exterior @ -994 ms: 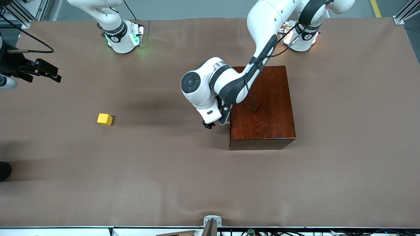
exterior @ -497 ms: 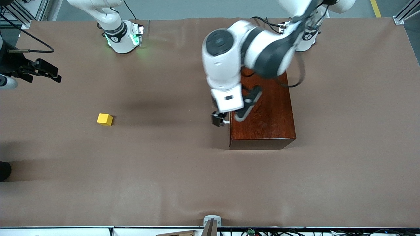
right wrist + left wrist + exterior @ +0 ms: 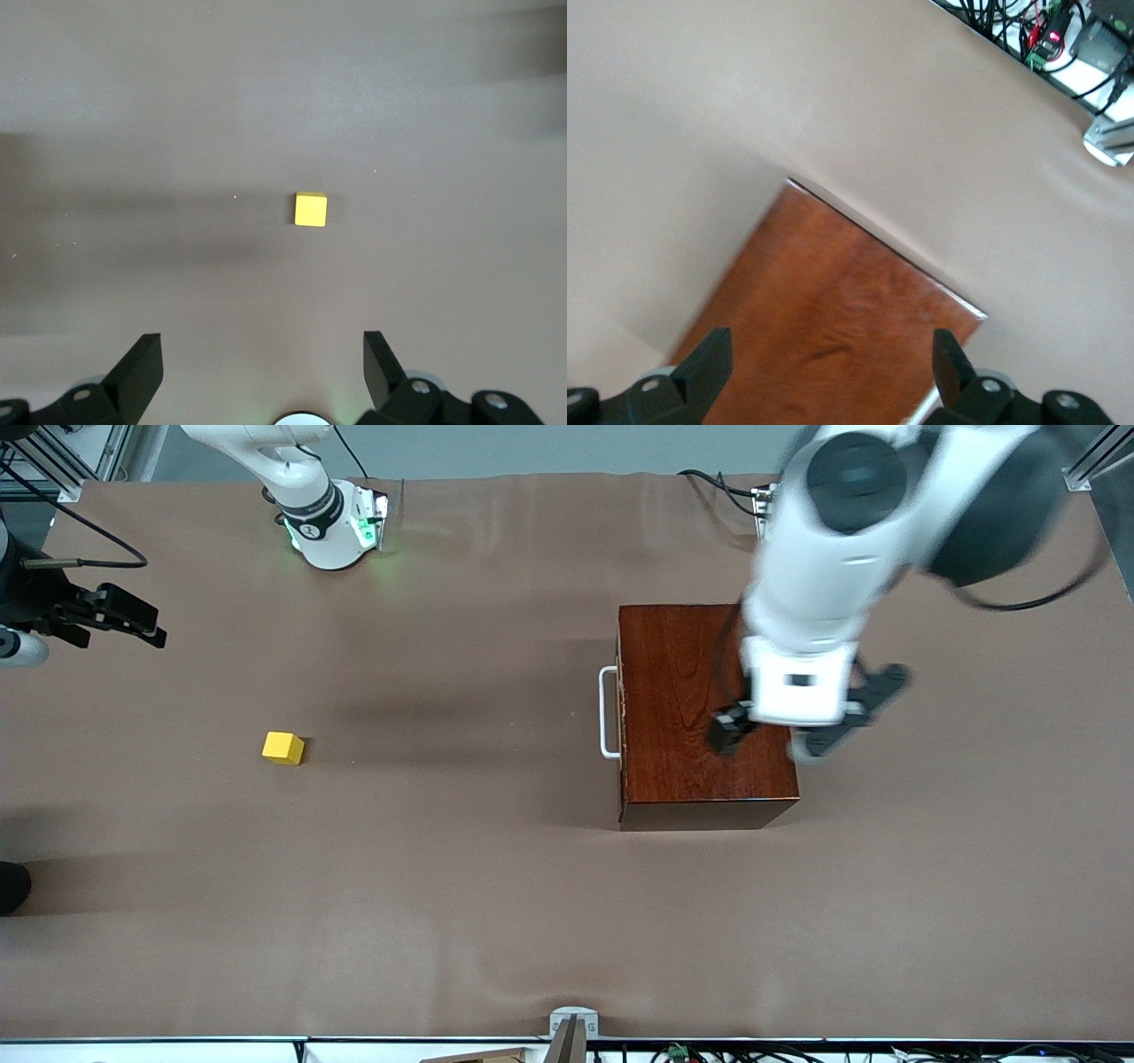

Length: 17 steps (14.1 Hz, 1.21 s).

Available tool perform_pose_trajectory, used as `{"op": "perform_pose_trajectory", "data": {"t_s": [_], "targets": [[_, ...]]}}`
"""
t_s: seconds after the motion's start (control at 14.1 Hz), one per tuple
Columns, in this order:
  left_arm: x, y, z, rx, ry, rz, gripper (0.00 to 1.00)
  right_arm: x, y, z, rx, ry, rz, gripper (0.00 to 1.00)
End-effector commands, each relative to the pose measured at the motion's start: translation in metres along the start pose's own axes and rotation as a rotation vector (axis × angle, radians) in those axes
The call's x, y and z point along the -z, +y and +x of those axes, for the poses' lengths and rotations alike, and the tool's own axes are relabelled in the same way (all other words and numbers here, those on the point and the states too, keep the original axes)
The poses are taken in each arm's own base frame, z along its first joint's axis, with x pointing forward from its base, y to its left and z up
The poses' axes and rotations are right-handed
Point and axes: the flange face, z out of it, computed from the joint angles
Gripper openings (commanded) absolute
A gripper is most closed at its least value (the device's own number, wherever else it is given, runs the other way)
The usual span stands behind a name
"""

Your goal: Open drawer, take yellow block, close drawer

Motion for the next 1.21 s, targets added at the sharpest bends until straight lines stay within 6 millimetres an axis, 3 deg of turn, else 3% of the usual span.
{"op": "perform_pose_trajectory", "data": {"t_s": [0.0,0.28,0.43,0.64,0.92,1.14], "targets": [[0.010,-0.048,0.013,-0.167,-0.041,0.008,1.00,0.006,-0.001,-0.004,0.010,0.010,-0.011,1.00],[0.016,-0.118,0.039,-0.296,-0.064,0.018,1.00,0.006,-0.002,-0.005,0.011,0.008,-0.011,1.00],[0.028,-0.143,0.042,-0.357,-0.059,0.009,1.00,0.006,-0.001,-0.004,0.010,0.008,-0.011,1.00],[0.024,-0.182,0.055,-0.428,-0.079,0.015,1.00,0.006,-0.002,-0.005,0.013,0.008,-0.011,1.00],[0.020,-0.214,0.061,-0.431,-0.097,0.021,1.00,0.006,0.002,-0.004,0.075,0.011,-0.014,1.00],[0.025,-0.220,0.060,-0.425,-0.101,0.037,1.00,0.005,0.002,-0.004,0.075,0.006,-0.014,1.00]]}}
